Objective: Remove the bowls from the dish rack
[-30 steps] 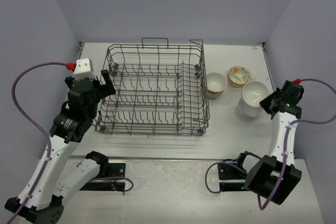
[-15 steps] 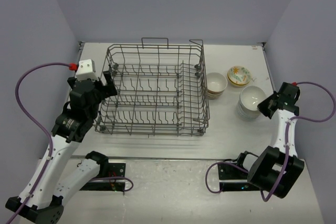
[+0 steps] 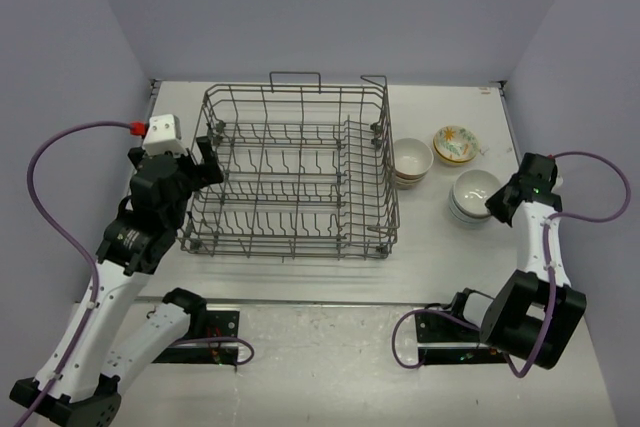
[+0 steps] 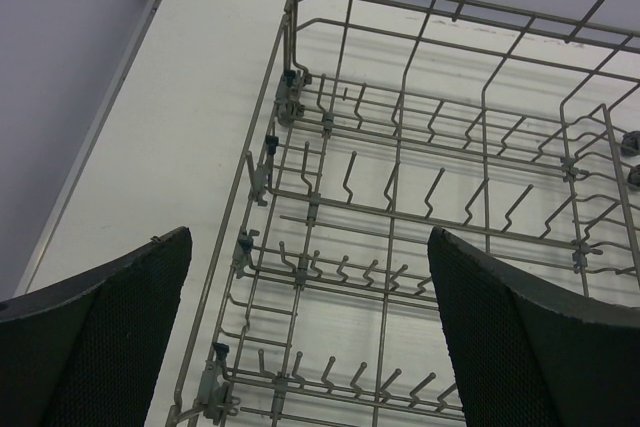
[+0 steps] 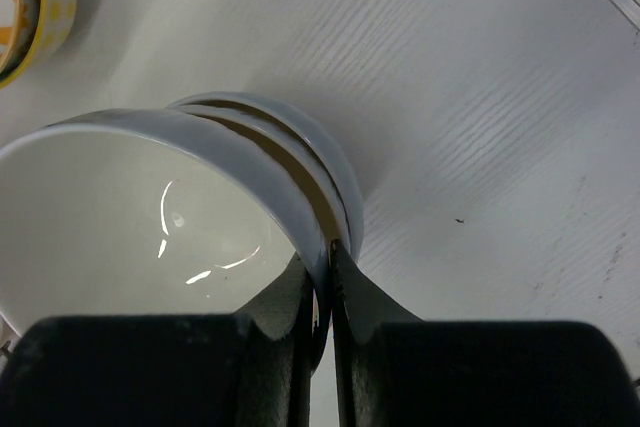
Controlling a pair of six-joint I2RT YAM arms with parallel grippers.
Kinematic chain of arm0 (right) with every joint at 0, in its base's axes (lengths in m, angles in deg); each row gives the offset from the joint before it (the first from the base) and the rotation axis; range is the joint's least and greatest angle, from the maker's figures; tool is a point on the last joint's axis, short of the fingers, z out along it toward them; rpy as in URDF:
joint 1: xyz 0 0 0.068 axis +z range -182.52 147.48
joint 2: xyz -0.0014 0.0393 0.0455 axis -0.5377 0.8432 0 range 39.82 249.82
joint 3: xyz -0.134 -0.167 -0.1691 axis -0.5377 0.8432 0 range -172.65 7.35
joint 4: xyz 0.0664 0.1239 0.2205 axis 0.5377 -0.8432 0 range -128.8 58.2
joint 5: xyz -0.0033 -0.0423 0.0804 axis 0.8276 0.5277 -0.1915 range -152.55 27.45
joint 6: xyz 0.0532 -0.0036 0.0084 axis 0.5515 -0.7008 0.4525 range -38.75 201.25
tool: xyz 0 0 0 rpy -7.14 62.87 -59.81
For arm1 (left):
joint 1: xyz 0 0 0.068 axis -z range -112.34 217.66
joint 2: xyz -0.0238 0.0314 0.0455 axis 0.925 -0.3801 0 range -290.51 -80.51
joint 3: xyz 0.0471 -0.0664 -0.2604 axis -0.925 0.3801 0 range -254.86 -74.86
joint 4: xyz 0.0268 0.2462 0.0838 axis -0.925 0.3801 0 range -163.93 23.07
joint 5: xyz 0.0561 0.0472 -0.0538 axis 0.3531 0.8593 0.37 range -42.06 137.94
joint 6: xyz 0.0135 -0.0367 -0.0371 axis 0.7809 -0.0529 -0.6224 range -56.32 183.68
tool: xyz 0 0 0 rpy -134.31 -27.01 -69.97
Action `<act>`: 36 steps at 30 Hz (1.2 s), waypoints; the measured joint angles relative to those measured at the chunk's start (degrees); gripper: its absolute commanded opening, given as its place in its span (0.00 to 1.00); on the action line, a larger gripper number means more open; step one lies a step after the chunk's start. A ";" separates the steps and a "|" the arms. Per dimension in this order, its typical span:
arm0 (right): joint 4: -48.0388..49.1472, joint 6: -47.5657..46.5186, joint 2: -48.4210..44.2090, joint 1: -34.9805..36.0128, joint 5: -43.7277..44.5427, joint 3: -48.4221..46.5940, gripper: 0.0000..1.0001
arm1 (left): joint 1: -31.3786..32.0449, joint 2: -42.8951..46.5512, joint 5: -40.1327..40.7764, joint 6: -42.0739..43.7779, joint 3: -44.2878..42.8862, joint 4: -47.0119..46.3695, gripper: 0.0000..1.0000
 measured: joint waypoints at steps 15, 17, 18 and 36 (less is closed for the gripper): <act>-2.82 -0.59 -0.92 0.66 4.33 -0.72 0.29 | -0.17 0.17 -1.49 0.07 0.68 -0.35 1.00; -2.91 -0.63 -1.49 0.74 4.22 -0.72 0.30 | -0.17 0.11 -1.64 0.09 0.68 -0.35 1.00; -2.93 -0.61 -1.66 0.76 4.07 -0.72 0.30 | -0.17 0.09 -1.73 0.09 0.68 -0.35 1.00; -3.72 -0.46 -4.00 0.92 3.93 -0.72 0.62 | -0.17 -0.02 -3.17 0.17 0.70 -0.96 1.00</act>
